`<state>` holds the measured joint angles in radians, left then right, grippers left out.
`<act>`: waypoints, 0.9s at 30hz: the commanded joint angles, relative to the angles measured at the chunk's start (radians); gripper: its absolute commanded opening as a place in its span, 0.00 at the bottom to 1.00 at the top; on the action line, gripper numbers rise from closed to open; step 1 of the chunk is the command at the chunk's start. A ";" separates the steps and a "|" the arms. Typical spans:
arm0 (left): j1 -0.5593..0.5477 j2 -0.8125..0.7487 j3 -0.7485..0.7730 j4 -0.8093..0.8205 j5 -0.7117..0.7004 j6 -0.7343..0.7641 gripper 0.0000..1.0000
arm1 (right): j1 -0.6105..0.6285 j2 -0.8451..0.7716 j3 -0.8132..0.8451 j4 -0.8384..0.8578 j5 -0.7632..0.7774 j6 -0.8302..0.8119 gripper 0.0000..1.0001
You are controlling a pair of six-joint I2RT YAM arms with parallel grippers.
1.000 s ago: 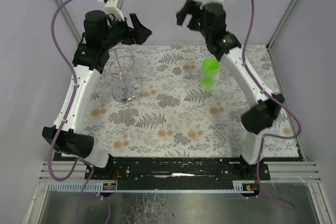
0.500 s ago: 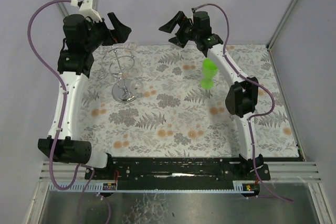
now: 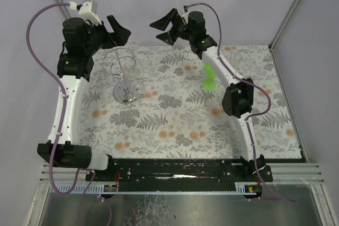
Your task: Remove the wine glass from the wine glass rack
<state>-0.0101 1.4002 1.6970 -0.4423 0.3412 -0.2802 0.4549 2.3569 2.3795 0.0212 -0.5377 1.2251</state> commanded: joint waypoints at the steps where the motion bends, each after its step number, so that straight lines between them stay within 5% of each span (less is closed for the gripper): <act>1: 0.009 -0.022 -0.023 0.049 0.013 -0.024 0.93 | 0.048 0.044 0.075 0.055 -0.041 0.052 0.88; 27: 0.009 -0.066 -0.099 0.071 0.053 -0.038 0.96 | 0.120 0.147 0.099 0.156 -0.013 0.095 0.72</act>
<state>-0.0093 1.3571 1.6104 -0.4412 0.3782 -0.3038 0.5568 2.4912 2.4279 0.1108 -0.5419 1.3064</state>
